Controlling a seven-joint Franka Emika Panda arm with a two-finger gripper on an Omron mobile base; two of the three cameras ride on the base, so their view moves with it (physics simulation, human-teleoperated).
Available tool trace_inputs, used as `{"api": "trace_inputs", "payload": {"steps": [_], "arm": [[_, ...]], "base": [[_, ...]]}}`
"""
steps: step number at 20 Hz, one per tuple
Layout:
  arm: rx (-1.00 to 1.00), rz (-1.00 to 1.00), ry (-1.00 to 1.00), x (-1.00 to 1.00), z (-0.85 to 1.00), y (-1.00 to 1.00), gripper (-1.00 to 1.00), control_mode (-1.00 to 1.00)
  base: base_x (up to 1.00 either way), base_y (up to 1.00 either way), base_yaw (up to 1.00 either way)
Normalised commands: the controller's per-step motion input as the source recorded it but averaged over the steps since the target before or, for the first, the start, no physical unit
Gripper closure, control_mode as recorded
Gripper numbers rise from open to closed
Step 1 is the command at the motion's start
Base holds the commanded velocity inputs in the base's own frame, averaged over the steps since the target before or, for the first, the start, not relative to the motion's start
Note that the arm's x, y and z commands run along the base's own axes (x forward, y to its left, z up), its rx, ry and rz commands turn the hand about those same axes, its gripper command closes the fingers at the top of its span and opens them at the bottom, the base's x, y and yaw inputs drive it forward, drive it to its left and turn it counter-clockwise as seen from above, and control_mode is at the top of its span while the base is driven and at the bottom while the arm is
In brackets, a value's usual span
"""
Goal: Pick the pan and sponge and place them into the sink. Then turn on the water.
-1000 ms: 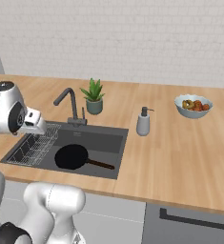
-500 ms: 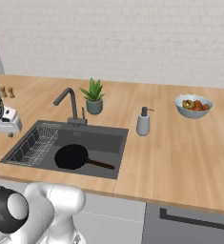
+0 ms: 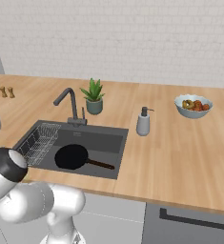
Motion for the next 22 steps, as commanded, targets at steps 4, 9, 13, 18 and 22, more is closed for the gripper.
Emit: {"api": "trace_inputs", "payload": {"steps": [4, 9, 13, 18, 22], "arm": [[-0.02, 0.02, 0.04, 0.03, -0.27, 0.5, -1.0, -1.0], [-0.1, 0.0, -0.06, 0.18, -0.54, 0.32, -1.0, -1.0], [-0.1, 0.0, -0.15, 0.35, -0.51, 0.39, -1.0, -1.0], [-0.03, 0.0, -0.13, 0.46, -0.36, 0.34, -1.0, -1.0], [0.0, 0.0, -0.03, 0.32, -0.23, 0.43, -1.0, -1.0]], "base": [[0.0, 0.0, 0.0], [0.0, 0.0, 0.0], [0.0, 0.0, 0.0], [0.0, 0.0, 0.0], [0.0, 0.0, 0.0]]}}
